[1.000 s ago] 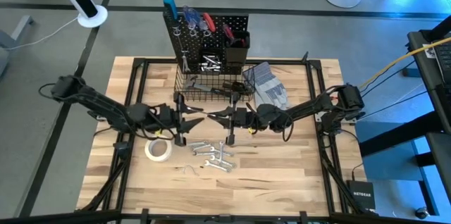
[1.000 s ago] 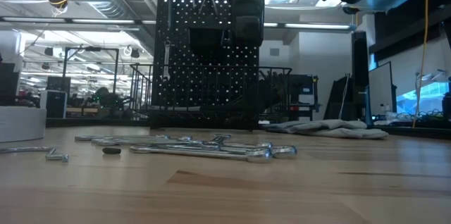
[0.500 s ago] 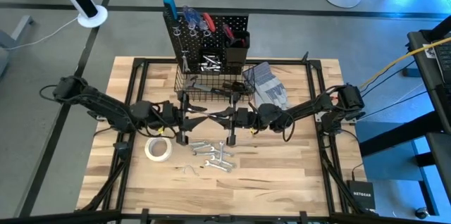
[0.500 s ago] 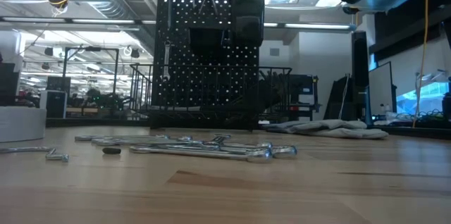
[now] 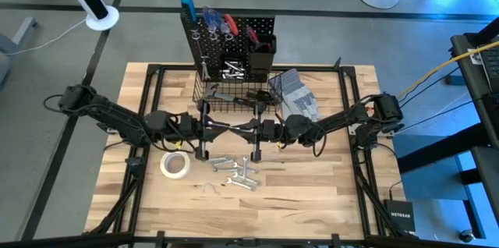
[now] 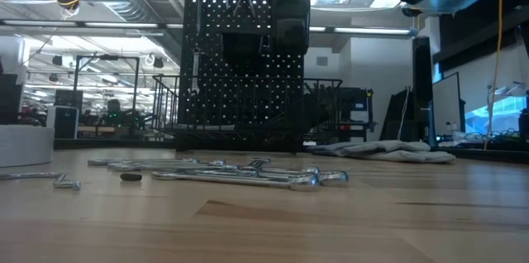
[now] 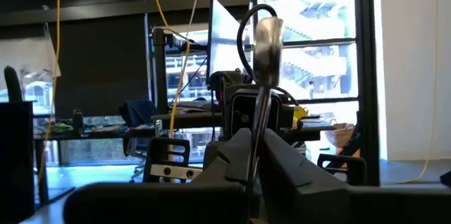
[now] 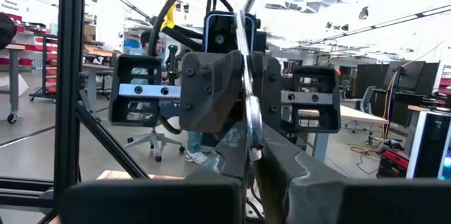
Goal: Hang tools onto peg board
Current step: Hang the wrench on the peg board
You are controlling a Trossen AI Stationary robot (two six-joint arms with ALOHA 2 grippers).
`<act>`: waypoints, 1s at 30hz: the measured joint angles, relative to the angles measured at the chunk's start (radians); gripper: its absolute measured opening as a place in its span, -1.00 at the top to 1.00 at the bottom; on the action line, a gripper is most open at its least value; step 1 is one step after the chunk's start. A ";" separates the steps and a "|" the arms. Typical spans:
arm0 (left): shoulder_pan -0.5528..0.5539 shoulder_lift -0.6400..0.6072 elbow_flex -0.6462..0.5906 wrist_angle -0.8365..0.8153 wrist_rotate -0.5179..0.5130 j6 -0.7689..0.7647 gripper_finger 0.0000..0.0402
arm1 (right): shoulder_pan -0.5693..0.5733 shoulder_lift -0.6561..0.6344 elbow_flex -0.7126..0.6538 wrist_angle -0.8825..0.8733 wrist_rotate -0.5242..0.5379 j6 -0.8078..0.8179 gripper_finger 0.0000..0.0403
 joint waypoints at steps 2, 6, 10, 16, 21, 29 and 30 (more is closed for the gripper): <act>0.000 -0.001 0.000 -0.005 -0.001 0.016 0.96 | 0.000 0.000 0.000 -0.001 0.001 0.000 0.86; 0.000 -0.042 0.001 -0.086 -0.015 0.031 0.98 | 0.000 -0.002 0.000 -0.024 0.015 0.000 0.76; -0.001 -0.143 0.055 -0.352 -0.056 0.034 0.98 | 0.000 -0.014 0.000 -0.085 0.021 0.000 0.65; 0.001 -0.275 0.226 -0.903 -0.188 0.032 0.99 | 0.001 -0.089 0.001 -0.308 0.019 -0.001 0.47; 0.026 -0.301 0.351 -1.268 -0.287 -0.002 0.99 | 0.000 -0.180 0.001 -0.519 0.042 -0.001 0.39; 0.144 -0.292 0.370 -1.566 -0.292 -0.051 1.00 | 0.001 -0.247 0.001 -0.867 0.001 0.061 0.39; 0.157 -0.292 0.363 -1.578 -0.292 -0.065 1.00 | 0.001 -0.247 0.000 -0.900 -0.005 0.080 0.39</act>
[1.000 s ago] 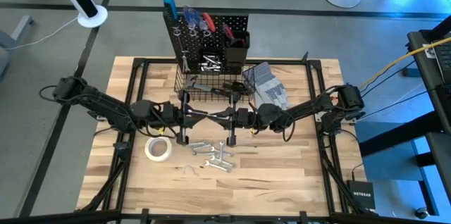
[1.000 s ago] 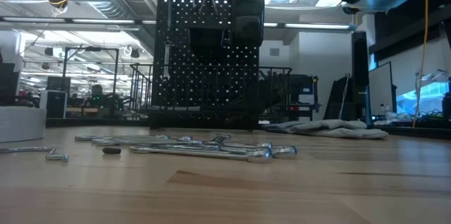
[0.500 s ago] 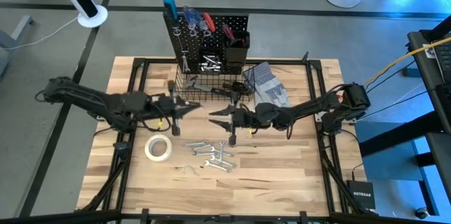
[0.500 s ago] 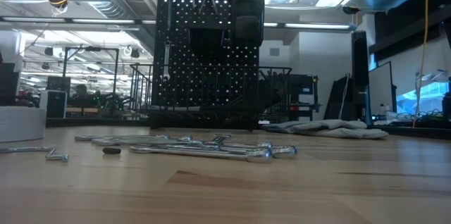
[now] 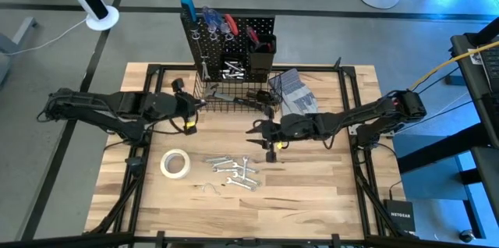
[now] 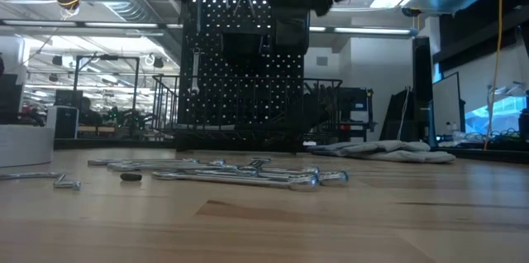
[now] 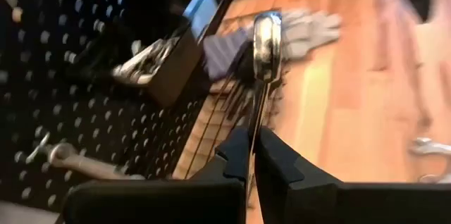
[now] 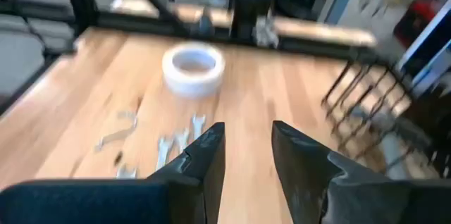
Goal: Hang tools onto peg board
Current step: Hang the wrench on the peg board
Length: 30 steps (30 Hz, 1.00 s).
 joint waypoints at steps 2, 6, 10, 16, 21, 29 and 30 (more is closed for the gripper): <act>0.023 -0.003 -0.025 0.011 -0.001 -0.006 1.00 | 0.003 0.005 0.000 -0.037 -0.001 0.027 0.39; 0.073 -0.017 -0.079 0.049 0.004 0.005 1.00 | 0.024 0.008 0.000 -0.067 0.015 0.029 0.39; 0.131 -0.043 -0.162 0.131 0.036 0.072 1.00 | 0.034 0.008 0.000 -0.061 0.016 0.022 0.39; 0.204 -0.110 -0.255 0.286 0.112 0.246 1.00 | 0.032 0.008 0.000 -0.061 0.017 0.017 0.39; 0.295 -0.126 -0.331 0.379 0.247 0.257 1.00 | 0.032 0.008 0.000 -0.062 0.017 0.013 0.39; 0.406 -0.126 -0.415 0.427 0.300 0.247 1.00 | 0.032 0.008 0.000 -0.061 0.017 0.012 0.39; 0.413 -0.126 -0.418 0.427 0.303 0.250 1.00 | 0.032 0.008 0.000 -0.062 0.017 0.012 0.39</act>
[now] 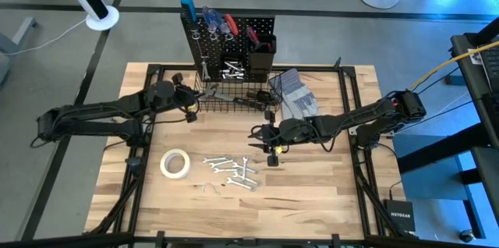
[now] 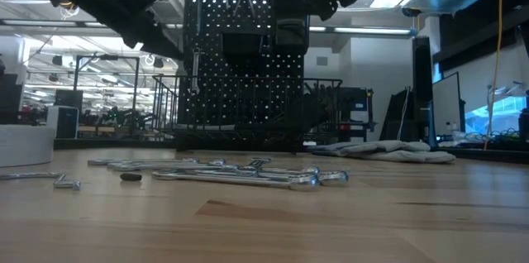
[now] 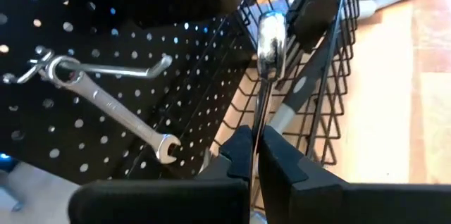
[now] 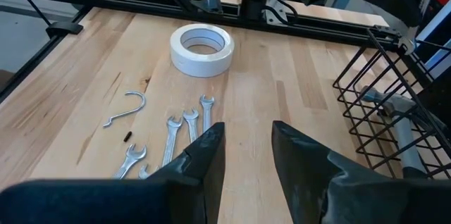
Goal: Hang tools onto peg board
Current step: Hang the wrench on the peg board
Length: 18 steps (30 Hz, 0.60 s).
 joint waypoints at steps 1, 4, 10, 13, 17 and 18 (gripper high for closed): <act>0.007 0.000 0.000 0.000 0.003 0.002 1.00 | 0.000 0.000 0.000 0.000 0.000 -0.003 0.39; 0.034 0.000 0.000 0.013 0.033 0.001 1.00 | 0.000 0.000 0.000 0.000 0.000 -0.009 0.39; 0.115 0.003 0.000 0.012 0.195 -0.068 1.00 | 0.000 0.000 0.000 0.000 0.000 -0.009 0.39; 0.151 0.003 0.000 0.012 0.254 -0.079 1.00 | 0.000 0.000 0.000 0.000 0.000 -0.008 0.39; 0.191 0.003 0.000 0.029 0.288 -0.105 1.00 | 0.000 0.000 0.000 0.000 0.000 -0.008 0.39; 0.200 0.003 0.000 0.030 0.295 -0.114 1.00 | 0.000 0.000 0.000 0.000 0.000 -0.008 0.39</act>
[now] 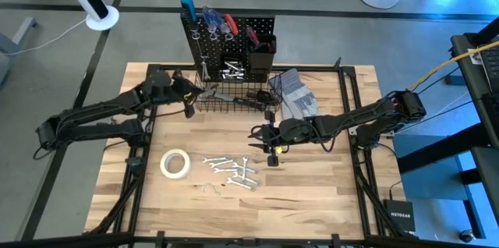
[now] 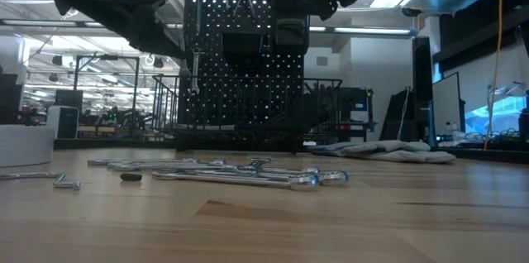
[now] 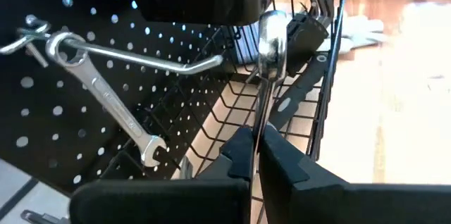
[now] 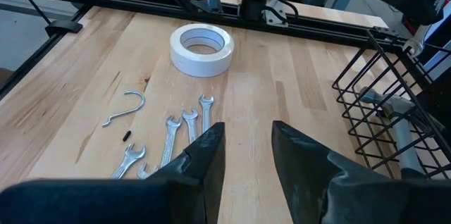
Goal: Hang tools onto peg board
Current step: Hang the wrench on the peg board
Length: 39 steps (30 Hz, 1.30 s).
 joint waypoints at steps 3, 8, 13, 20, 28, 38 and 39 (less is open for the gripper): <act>0.020 0.009 0.000 -0.005 0.026 -0.011 1.00 | 0.000 0.000 0.000 0.000 0.000 0.000 0.39; 0.029 0.059 0.000 0.020 0.060 -0.025 0.99 | 0.000 0.000 0.000 0.000 0.000 0.001 0.39; 0.029 0.113 0.000 0.065 0.072 -0.030 0.99 | 0.000 0.000 0.000 0.000 0.000 0.001 0.39; 0.029 0.121 0.000 0.075 0.072 -0.067 0.97 | 0.000 0.000 0.000 -0.006 0.000 0.002 0.39; 0.039 0.119 0.000 0.077 0.072 -0.096 0.98 | 0.000 0.000 0.000 -0.006 0.000 0.002 0.39; 0.081 0.093 0.001 0.071 0.098 -0.131 0.98 | 0.000 0.000 0.000 -0.006 0.000 0.002 0.39; 0.083 0.095 0.001 0.068 0.099 -0.134 0.97 | 0.000 0.000 0.000 -0.006 0.000 0.002 0.39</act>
